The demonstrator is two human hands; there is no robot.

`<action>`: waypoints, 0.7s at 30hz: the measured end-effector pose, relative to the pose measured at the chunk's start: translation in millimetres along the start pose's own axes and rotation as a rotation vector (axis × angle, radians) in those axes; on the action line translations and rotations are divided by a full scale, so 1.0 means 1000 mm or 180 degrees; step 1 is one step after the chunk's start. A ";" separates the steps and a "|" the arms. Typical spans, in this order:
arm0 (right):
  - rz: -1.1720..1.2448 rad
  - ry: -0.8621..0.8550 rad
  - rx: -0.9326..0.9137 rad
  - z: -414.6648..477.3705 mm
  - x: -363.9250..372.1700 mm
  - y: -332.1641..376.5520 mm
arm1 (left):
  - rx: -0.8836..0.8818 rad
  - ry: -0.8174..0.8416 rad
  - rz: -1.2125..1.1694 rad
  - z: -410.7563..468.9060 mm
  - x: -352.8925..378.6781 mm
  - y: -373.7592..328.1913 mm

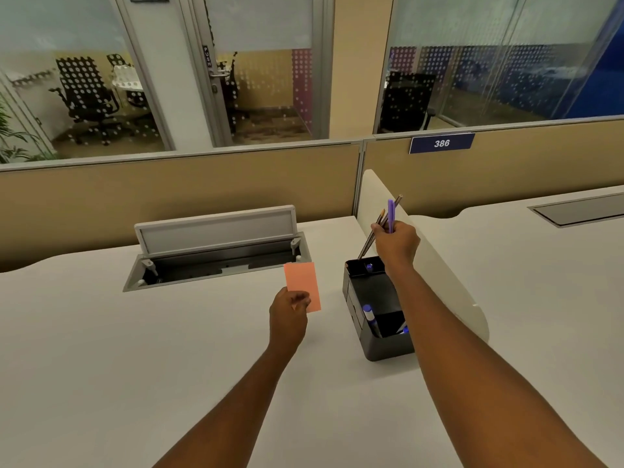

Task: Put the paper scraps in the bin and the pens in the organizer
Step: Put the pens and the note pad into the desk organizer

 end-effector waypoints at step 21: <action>-0.0873 0.0571 0.0099 -0.011 0.039 -0.057 | 0.0051 -0.0183 -0.0232 0.014 0.002 0.014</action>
Point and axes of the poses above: each hand's wrist, its own z-axis towards the middle knuckle, its own x-axis out of the palm, y = z × x, the point moved 6 cm from there along z, towards the middle knuckle, and after that the axes turned 13 degrees about z, right-handed, at the moved point
